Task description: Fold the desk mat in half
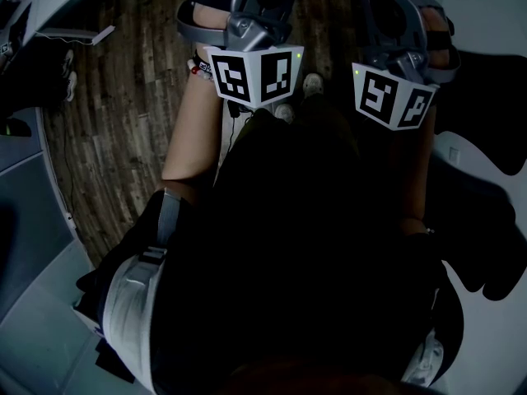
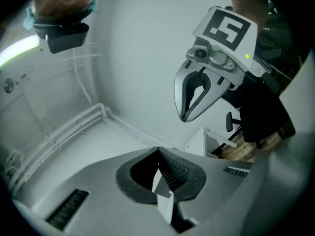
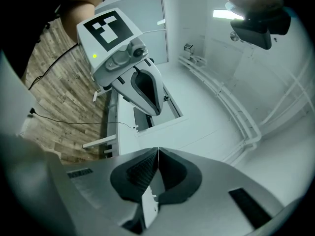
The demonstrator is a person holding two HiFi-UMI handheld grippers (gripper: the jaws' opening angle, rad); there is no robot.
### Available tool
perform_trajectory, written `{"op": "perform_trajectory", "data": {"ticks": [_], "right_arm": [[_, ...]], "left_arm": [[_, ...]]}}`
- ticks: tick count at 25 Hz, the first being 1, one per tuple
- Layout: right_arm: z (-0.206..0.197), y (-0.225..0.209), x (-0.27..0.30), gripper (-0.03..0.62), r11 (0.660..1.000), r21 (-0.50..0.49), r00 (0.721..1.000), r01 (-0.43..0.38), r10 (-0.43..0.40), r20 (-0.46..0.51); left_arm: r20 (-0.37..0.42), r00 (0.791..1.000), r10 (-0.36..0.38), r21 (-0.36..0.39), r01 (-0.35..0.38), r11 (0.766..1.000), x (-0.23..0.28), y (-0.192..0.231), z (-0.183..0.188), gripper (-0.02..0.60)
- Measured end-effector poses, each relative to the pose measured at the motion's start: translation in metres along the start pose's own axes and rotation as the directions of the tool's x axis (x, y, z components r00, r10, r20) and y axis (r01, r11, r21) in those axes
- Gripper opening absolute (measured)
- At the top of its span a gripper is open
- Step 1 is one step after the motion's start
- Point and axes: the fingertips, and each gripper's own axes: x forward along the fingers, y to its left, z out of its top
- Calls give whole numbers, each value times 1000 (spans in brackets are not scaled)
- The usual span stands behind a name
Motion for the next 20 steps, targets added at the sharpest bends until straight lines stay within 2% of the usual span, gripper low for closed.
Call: {"op": "perform_trajectory", "data": {"ticks": [9, 20], "right_arm": [[-8, 15, 16, 31, 1000, 17, 1000, -1, 1, 12], [-17, -3, 68, 29, 1000, 13, 999, 21, -21, 39]], "left_arm": [[-5, 1000, 5, 0, -5, 1000, 6, -11, -18, 12], [-13, 1000, 20, 22, -20, 1000, 48, 8, -45, 12]]}}
